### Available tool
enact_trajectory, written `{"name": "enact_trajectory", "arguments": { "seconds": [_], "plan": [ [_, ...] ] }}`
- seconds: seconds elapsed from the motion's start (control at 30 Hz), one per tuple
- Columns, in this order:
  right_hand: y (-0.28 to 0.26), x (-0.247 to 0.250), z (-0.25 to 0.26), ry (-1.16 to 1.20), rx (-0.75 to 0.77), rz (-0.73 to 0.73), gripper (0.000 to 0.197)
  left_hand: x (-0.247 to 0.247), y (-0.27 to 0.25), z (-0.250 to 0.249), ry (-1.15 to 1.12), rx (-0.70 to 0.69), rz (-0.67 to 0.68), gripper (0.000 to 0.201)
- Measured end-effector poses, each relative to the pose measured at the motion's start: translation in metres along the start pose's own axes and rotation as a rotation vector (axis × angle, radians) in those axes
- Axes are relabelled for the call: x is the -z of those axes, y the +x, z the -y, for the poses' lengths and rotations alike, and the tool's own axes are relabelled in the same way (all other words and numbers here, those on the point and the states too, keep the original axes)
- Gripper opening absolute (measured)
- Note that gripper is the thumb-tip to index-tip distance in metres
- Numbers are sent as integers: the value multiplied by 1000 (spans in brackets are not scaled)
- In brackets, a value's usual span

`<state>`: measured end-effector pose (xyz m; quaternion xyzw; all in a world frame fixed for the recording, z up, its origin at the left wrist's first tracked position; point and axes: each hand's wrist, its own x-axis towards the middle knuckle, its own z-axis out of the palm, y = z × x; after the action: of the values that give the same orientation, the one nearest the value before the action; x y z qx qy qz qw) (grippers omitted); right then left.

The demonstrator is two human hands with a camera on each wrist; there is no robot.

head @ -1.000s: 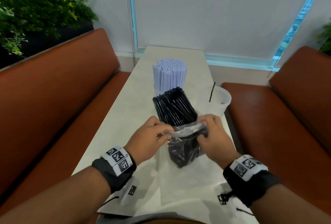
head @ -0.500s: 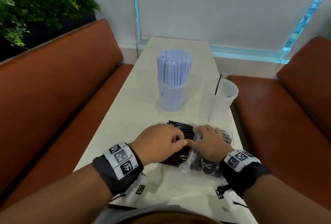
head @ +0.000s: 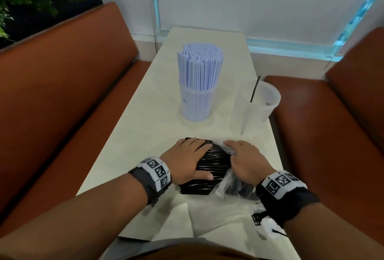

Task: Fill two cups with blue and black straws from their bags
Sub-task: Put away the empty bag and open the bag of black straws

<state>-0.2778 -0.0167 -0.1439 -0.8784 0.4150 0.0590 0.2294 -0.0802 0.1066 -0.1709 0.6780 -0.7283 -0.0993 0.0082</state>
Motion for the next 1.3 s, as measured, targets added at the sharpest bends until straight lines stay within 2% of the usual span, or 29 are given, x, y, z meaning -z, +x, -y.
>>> {"name": "enact_trajectory", "arguments": {
  "seconds": [0.17,0.27,0.37,0.43,0.53,0.67,0.83,1.03,1.3],
  "plan": [
    [1,-3,4,-47,-88,-60,42,-1,-2,10,-37,-14,-13,101],
    [-2,-9,5,-18,-110,-44,50,0,-3,8,-22,13,60,105],
    [1,-8,6,-210,-20,-74,63,13,-1,6,-15,45,132,108],
    [3,-5,6,-260,80,-51,61,26,3,2,-30,63,81,108],
    [7,0,6,-203,148,-11,56,38,11,-9,-38,32,-3,88],
    [9,3,12,-116,182,-50,54,35,17,-23,-57,13,75,64],
    [13,3,15,-94,193,-56,47,34,25,-34,-107,9,43,51],
    [13,7,14,-93,232,-91,43,43,31,-37,-43,-1,31,34],
    [11,14,18,4,240,-146,36,54,26,-32,135,26,57,34]
  ]
}}
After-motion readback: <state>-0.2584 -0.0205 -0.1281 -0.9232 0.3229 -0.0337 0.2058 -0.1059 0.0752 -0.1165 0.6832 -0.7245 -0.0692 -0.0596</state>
